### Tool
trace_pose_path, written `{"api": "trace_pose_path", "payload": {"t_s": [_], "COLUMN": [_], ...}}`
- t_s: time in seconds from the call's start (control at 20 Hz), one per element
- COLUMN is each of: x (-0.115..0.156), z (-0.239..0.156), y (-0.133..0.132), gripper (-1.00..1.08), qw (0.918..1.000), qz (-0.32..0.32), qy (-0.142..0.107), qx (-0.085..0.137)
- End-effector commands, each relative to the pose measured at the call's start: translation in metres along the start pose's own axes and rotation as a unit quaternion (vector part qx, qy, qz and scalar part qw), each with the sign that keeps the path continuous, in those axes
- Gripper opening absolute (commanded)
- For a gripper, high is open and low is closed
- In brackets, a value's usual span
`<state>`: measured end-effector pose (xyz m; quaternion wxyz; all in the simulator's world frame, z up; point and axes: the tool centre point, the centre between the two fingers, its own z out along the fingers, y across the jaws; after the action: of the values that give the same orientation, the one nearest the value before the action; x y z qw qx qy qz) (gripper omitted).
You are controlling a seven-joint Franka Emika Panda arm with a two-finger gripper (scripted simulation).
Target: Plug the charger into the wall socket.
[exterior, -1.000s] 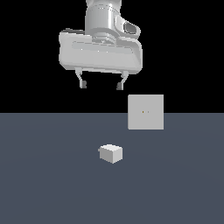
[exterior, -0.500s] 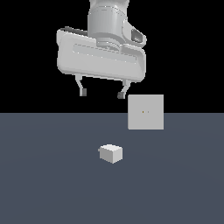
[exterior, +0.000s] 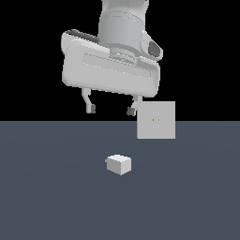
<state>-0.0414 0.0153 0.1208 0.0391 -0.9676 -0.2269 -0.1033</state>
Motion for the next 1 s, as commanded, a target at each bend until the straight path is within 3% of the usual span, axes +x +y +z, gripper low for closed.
{"api": "trace_pose_path", "payload": {"t_s": [0.0,0.95], "x": [-0.004,-0.027], "z": [0.005,0.039], "y": [0.000,0.004], "gripper": [1.00,1.00], "qw": [0.9998,0.9887], "qz": [-0.017,-0.132], "qy": [0.008,0.066], "qx": [0.003,0.029]}}
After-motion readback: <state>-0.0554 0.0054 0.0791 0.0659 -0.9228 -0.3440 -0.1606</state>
